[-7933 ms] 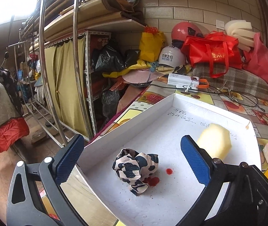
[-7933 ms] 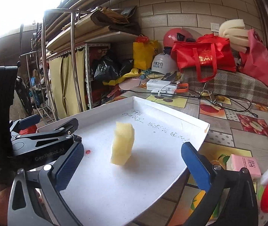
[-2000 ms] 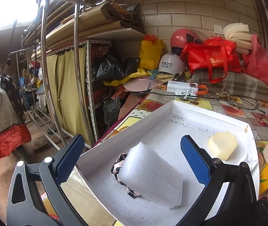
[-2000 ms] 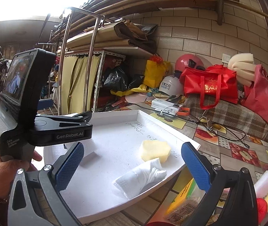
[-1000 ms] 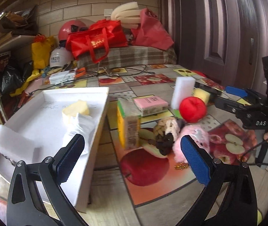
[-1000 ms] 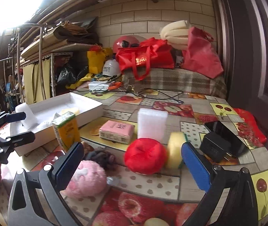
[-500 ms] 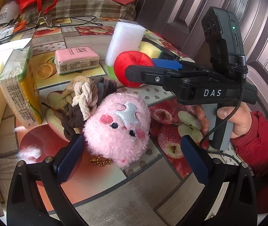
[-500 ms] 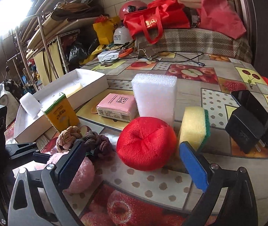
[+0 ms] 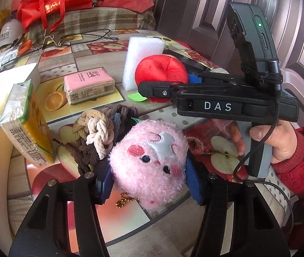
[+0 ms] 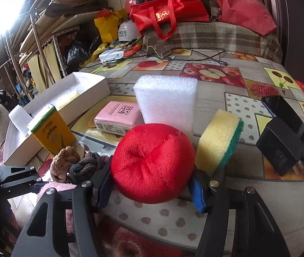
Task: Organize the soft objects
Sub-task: 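Carry the pig into the white box and release while right releases the red ball there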
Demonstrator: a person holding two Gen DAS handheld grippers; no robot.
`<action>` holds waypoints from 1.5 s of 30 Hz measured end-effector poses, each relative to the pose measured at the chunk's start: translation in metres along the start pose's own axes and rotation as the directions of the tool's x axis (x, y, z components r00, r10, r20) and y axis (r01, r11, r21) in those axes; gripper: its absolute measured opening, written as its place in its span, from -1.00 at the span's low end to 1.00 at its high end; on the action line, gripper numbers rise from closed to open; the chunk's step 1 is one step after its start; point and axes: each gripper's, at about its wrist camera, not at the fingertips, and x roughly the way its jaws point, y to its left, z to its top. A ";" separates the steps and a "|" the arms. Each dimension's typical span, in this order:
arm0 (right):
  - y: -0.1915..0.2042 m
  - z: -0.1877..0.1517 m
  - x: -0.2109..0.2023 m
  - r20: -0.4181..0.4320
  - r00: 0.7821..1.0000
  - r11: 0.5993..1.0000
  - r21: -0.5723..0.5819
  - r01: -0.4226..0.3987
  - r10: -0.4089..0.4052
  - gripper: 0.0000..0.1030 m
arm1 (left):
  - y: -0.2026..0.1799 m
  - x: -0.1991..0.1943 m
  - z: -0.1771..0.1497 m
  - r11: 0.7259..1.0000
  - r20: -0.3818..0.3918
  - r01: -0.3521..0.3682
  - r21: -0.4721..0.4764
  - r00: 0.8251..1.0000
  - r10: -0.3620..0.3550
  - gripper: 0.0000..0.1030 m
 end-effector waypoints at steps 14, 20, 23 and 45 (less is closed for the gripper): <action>0.015 -0.027 -0.076 0.284 0.955 0.994 -0.029 0.101 -0.089 0.19 | 0.045 -0.076 -0.022 0.935 0.292 -0.329 -0.133 0.888 0.354 0.12; 0.031 -0.025 -0.066 0.262 0.963 0.993 -0.076 0.086 -0.063 0.19 | 0.066 -0.085 -0.028 0.901 0.281 -0.371 -0.227 0.860 0.425 0.13; 0.037 -0.025 -0.063 0.263 0.963 0.993 -0.091 0.079 -0.053 0.19 | 0.066 -0.085 -0.029 0.896 0.278 -0.380 -0.229 0.856 0.435 0.13; 0.081 -0.022 -0.043 0.246 0.969 0.987 -0.162 0.018 0.023 0.19 | 0.081 -0.099 -0.038 0.862 0.276 -0.421 -0.282 0.825 0.493 0.13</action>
